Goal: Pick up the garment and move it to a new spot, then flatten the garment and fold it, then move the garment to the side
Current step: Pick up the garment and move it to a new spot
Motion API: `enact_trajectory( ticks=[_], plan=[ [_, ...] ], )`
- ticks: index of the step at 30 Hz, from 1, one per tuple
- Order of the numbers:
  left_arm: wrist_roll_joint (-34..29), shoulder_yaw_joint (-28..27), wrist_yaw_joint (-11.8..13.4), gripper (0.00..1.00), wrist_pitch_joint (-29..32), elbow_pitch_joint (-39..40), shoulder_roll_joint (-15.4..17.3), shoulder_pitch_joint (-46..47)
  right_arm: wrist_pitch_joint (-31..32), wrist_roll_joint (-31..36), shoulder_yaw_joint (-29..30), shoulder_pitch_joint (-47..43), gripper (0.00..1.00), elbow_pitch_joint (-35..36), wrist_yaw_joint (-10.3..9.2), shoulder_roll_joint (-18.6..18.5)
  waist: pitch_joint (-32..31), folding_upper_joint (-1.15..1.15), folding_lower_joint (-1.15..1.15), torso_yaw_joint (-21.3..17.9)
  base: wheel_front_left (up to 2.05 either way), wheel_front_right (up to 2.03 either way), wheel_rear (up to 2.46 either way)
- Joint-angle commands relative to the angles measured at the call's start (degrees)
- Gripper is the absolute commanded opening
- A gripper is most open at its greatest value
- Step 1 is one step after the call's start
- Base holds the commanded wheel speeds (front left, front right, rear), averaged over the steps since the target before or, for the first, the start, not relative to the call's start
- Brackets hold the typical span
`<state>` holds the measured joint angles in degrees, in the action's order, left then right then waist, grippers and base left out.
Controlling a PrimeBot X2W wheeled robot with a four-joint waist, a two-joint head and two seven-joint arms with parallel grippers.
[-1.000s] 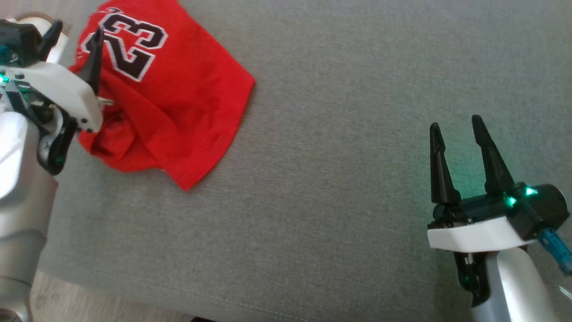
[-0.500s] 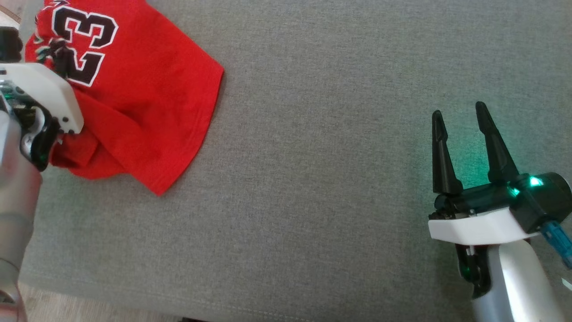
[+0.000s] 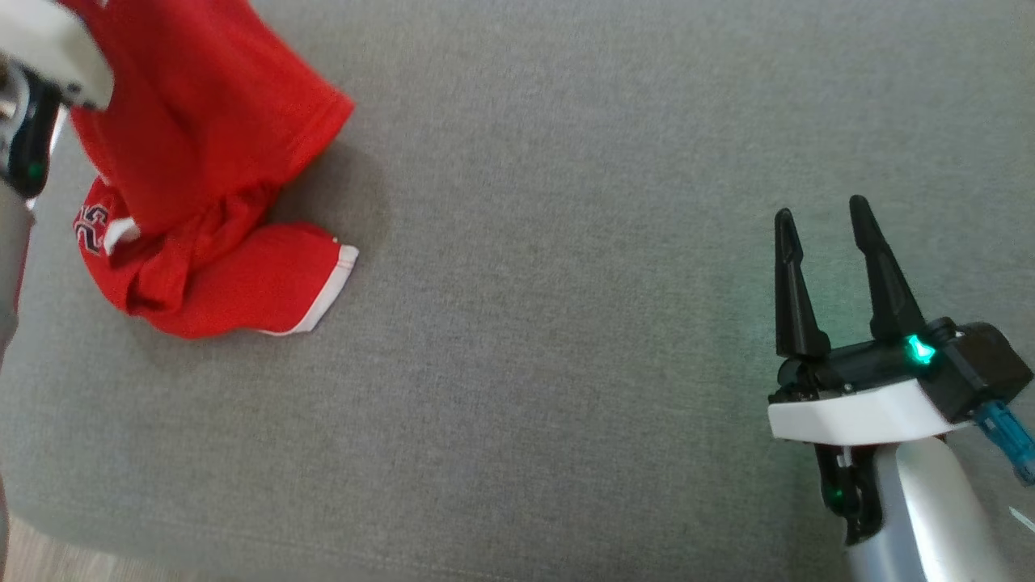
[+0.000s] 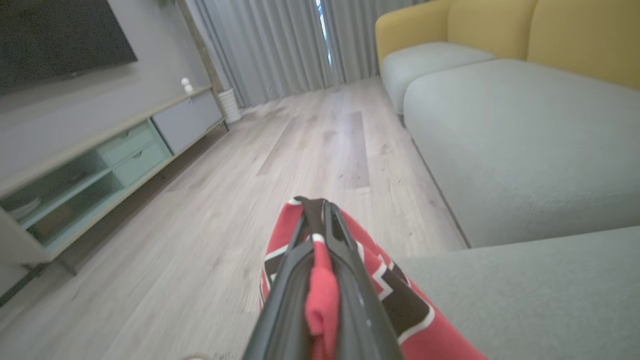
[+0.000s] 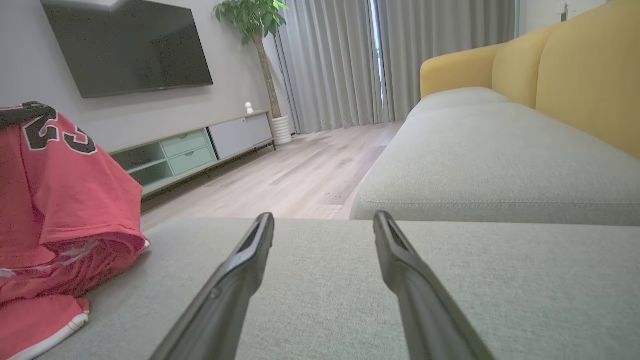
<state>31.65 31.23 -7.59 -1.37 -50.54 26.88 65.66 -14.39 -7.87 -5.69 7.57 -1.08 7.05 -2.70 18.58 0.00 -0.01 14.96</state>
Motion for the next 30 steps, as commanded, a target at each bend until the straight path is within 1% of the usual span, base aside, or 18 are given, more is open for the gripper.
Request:
enact_trajectory(
  ticks=[1,5,8,10,14,17,22,27,30],
  plan=[
    [-0.25,-1.03,0.1,0.0,-0.42,2.44,3.37,3.5,-0.61,-0.77,-1.86,0.12,1.0,1.44,0.44,-0.18,-1.78,0.0,0.01,-0.53,0.0,0.0,0.0],
    [0.34,2.34,0.1,0.0,1.35,7.84,2.47,4.94,-0.61,-2.96,-2.5,-0.39,1.0,1.2,0.44,-0.18,-4.37,0.0,0.01,-1.95,0.0,0.0,0.0],
    [1.12,3.57,0.1,0.0,2.76,11.94,1.83,5.43,-0.61,-4.49,-2.99,-0.49,1.0,1.11,0.44,-0.18,-5.74,0.0,0.01,-3.78,0.0,0.0,0.0],
    [1.48,4.1,0.1,0.0,3.7,14.54,1.15,5.26,-0.61,-5.55,-3.53,-0.43,1.0,1.11,0.44,-0.18,-6.53,0.0,0.01,-5.47,0.0,0.0,0.0],
    [2.38,5.57,0.37,0.0,5.45,20.01,-1.28,3.51,-0.61,-7.21,-4.3,-0.69,1.0,0.99,0.44,-0.18,-8.02,0.0,0.01,-9.16,0.0,0.0,0.0],
    [3.11,6.33,1.58,0.0,6.13,23.56,-3.49,1.7,-0.61,-7.58,-5.02,-0.88,1.0,1.04,0.44,-0.18,-8.67,0.0,0.01,-12.5,0.0,0.0,0.0],
    [4.02,7.18,4.6,0.0,6.4,27.46,-7.55,-0.69,-0.61,-8.16,-5.36,0.25,1.0,1.75,0.44,-0.18,-8.14,0.0,0.01,-19.3,0.0,0.0,0.0],
    [4.04,8.21,6.8,0.0,5.59,28.39,-11.32,-1.65,-0.61,-9.5,-6.88,1.58,1.0,2.48,0.44,-0.18,-6.17,0.0,0.01,-26.07,0.0,0.0,0.0],
    [4.04,8.71,7.71,0.0,4.78,27.74,-13.48,-1.79,-0.61,-10.48,-7.51,1.95,1.0,3.05,0.44,-0.18,-4.75,0.0,0.01,-29.12,0.0,0.0,0.0]
  ],
)
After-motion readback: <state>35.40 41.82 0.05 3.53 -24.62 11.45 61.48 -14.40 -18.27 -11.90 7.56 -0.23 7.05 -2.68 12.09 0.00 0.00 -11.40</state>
